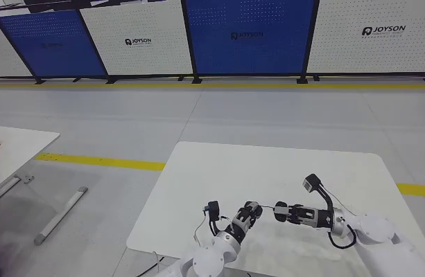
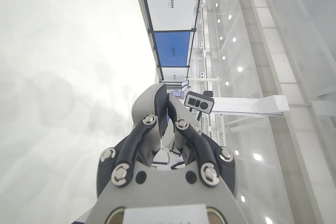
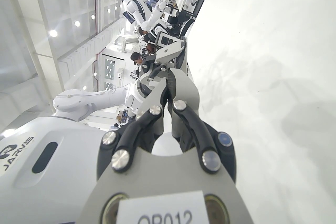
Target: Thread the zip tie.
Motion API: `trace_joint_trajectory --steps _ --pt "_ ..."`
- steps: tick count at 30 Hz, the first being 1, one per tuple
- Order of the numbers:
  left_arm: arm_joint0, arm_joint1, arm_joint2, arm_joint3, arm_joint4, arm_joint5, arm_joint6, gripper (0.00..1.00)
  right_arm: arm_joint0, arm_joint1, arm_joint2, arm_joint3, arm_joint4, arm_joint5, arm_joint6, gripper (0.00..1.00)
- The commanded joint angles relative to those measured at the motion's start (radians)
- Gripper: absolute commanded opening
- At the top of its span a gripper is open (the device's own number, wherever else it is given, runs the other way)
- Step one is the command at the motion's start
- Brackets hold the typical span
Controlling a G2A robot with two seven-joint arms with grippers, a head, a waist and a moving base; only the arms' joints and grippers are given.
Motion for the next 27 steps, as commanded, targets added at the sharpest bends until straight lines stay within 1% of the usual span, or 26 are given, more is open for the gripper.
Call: trace_joint_trajectory --steps 1,7,8,10,12,17,19,24,25,27 --pt "0.000 0.000 0.000 0.000 0.000 -0.001 0.000 1.00 -0.004 0.000 0.009 -0.004 -0.001 0.000 -0.008 0.00" --pt "-0.001 0.000 0.000 -0.001 0.002 -0.005 -0.004 1.00 -0.007 0.000 0.011 -0.006 -0.002 0.000 -0.009 0.00" --pt "-0.001 0.000 0.000 0.007 0.014 -0.023 -0.022 1.00 -0.007 0.000 0.011 -0.006 -0.002 0.000 -0.009 0.00" --pt "0.001 -0.001 -0.001 0.017 0.003 -0.039 -0.064 1.00 -0.009 -0.001 0.011 -0.009 -0.003 0.001 -0.013 0.00" --pt "0.005 -0.001 -0.006 0.027 0.005 -0.065 -0.094 1.00 -0.019 -0.002 0.005 -0.029 -0.006 0.007 -0.018 0.00" --pt "0.009 -0.003 -0.017 0.044 -0.010 -0.114 -0.154 1.00 -0.011 -0.008 -0.009 -0.026 0.028 0.013 0.045 0.00" --pt "0.009 -0.003 -0.017 0.044 -0.010 -0.114 -0.154 1.00 0.001 -0.011 -0.013 -0.007 0.033 0.022 0.053 0.00" --pt "0.009 -0.003 -0.017 0.044 -0.010 -0.114 -0.154 1.00 0.001 -0.011 -0.013 -0.007 0.033 0.022 0.053 0.00" --pt "0.009 -0.003 -0.017 0.042 -0.009 -0.118 -0.157 1.00 0.001 -0.011 -0.013 -0.007 0.033 0.022 0.053 0.00" --pt "0.014 -0.004 -0.021 0.047 -0.005 -0.145 -0.172 1.00 0.001 -0.011 -0.013 -0.007 0.033 0.022 0.053 0.00"
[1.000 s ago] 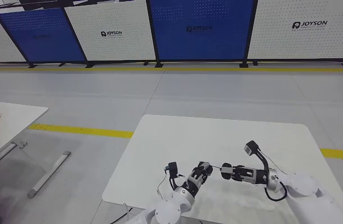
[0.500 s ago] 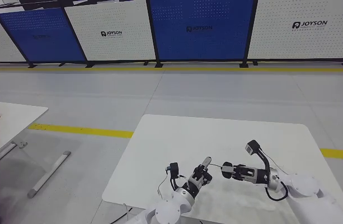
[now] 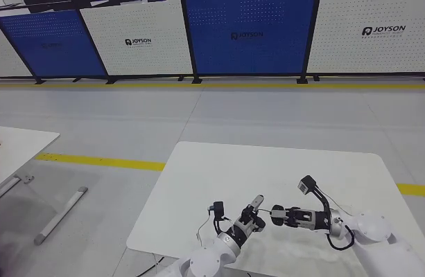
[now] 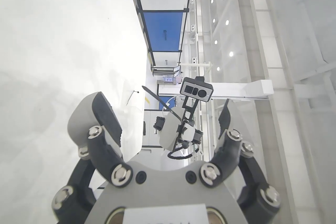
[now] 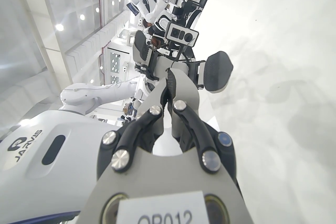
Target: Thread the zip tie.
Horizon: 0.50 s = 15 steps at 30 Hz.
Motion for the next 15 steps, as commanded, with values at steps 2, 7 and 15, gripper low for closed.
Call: trace_joint_trajectory --steps 2,7,15 --pt "0.009 0.000 -0.011 0.007 -0.001 -0.042 -0.023 1.00 0.000 0.000 0.000 0.000 0.000 0.000 0.000 0.00" --pt "0.026 -0.002 -0.024 0.005 -0.001 -0.104 -0.013 1.00 0.000 0.000 0.000 0.000 0.000 0.000 0.000 0.00" --pt "0.028 -0.003 -0.027 0.020 0.043 -0.123 -0.033 1.00 0.000 0.000 0.000 0.000 0.000 0.000 0.000 0.00"
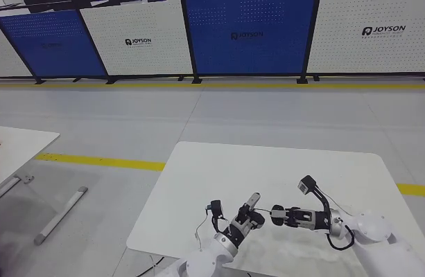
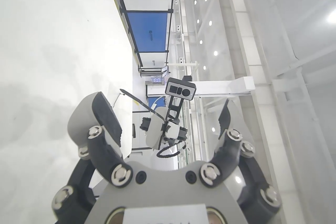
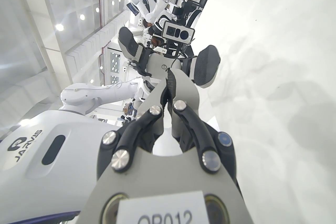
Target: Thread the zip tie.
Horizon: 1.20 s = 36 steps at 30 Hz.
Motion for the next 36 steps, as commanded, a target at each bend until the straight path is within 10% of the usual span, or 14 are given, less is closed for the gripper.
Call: trace_joint_trajectory --steps 1,2,3,31,33,34,36 --pt "0.004 0.000 -0.004 0.006 0.019 -0.009 -0.001 0.48 0.000 0.000 0.000 0.000 0.000 0.000 0.000 0.00" --pt "0.007 -0.001 -0.005 0.007 0.022 -0.013 0.000 0.10 0.000 0.000 0.000 0.000 0.000 0.000 0.000 0.00" --pt "0.009 -0.001 -0.008 0.009 0.026 -0.010 -0.001 0.00 0.000 0.000 0.000 0.000 0.000 0.000 0.000 0.00" --pt "0.055 -0.005 -0.040 -0.002 0.112 -0.043 -0.075 0.00 0.000 0.000 0.000 0.000 0.000 0.000 0.000 0.00" --pt "0.057 -0.006 -0.040 -0.001 0.116 -0.044 -0.072 0.00 -0.009 0.000 0.001 -0.011 -0.004 0.005 -0.022 0.40" --pt "0.059 -0.007 -0.041 0.000 0.118 -0.043 -0.069 0.00 -0.015 0.001 0.005 -0.020 -0.007 0.008 -0.032 1.00" --pt "0.061 -0.008 -0.042 0.001 0.122 -0.040 -0.061 0.00 -0.028 0.004 0.019 -0.027 -0.004 0.004 -0.047 1.00"
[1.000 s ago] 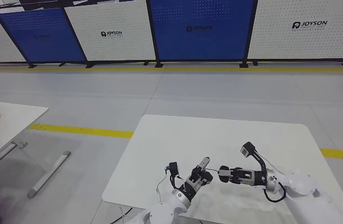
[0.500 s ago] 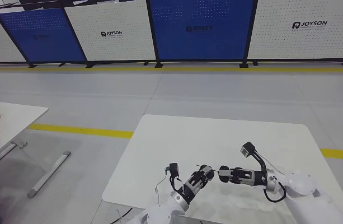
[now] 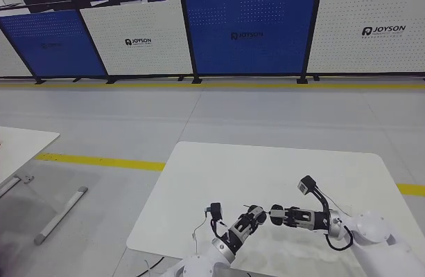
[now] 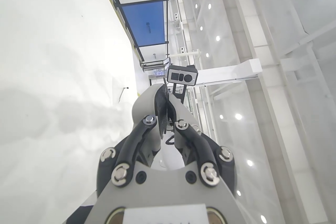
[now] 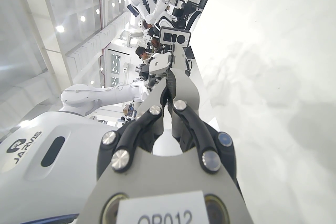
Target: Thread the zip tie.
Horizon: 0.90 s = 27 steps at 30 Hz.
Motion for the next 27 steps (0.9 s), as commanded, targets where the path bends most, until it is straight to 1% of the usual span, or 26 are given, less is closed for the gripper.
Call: trace_joint_trajectory --steps 1,4,6,7,9,10,11,12,13,23,24,26,27 --pt "0.003 -0.001 -0.002 0.001 0.005 0.007 0.010 0.00 -0.014 0.004 0.015 -0.009 0.005 -0.002 -0.006 1.00" --pt "0.008 -0.003 -0.007 0.001 0.017 0.023 0.037 0.00 -0.031 0.011 0.038 -0.019 -0.001 0.003 -0.011 1.00" --pt "0.012 -0.005 -0.009 0.008 0.041 0.038 0.077 0.00 -0.048 0.020 0.071 -0.034 -0.011 0.011 -0.022 1.00" --pt "0.012 -0.007 -0.008 0.008 0.044 0.049 0.090 0.00 -0.058 0.026 0.090 -0.045 -0.017 0.017 -0.025 1.00" --pt "0.008 -0.012 -0.006 0.016 0.072 0.067 0.147 0.00 -0.091 0.042 0.149 -0.081 -0.029 0.035 -0.041 1.00" --pt "0.005 -0.015 -0.001 0.020 0.084 0.075 0.168 0.00 -0.108 0.050 0.176 -0.100 -0.040 0.052 -0.048 1.00" --pt "-0.001 -0.019 0.008 0.027 0.098 0.101 0.187 0.00 -0.131 0.060 0.202 -0.135 -0.065 0.100 -0.048 1.00" --pt "-0.007 -0.022 0.015 0.030 0.109 0.128 0.199 0.00 -0.147 0.066 0.219 -0.168 -0.065 0.132 -0.041 1.00" --pt "-0.011 -0.025 0.023 0.027 0.109 0.136 0.208 0.00 -0.147 0.066 0.219 -0.168 -0.065 0.132 -0.041 1.00" --pt "-0.012 -0.027 0.025 0.028 0.105 0.136 0.209 0.00 -0.147 0.066 0.219 -0.168 -0.065 0.132 -0.041 1.00" --pt "-0.015 -0.027 0.025 0.030 0.112 0.139 0.200 0.00 -0.147 0.066 0.219 -0.168 -0.065 0.132 -0.041 1.00" --pt "-0.025 -0.022 0.015 0.027 0.162 0.153 0.168 0.00 -0.147 0.066 0.219 -0.168 -0.065 0.132 -0.041 1.00" --pt "-0.028 -0.019 0.008 0.005 0.191 0.172 0.152 0.00 -0.147 0.066 0.219 -0.168 -0.065 0.132 -0.041 1.00"
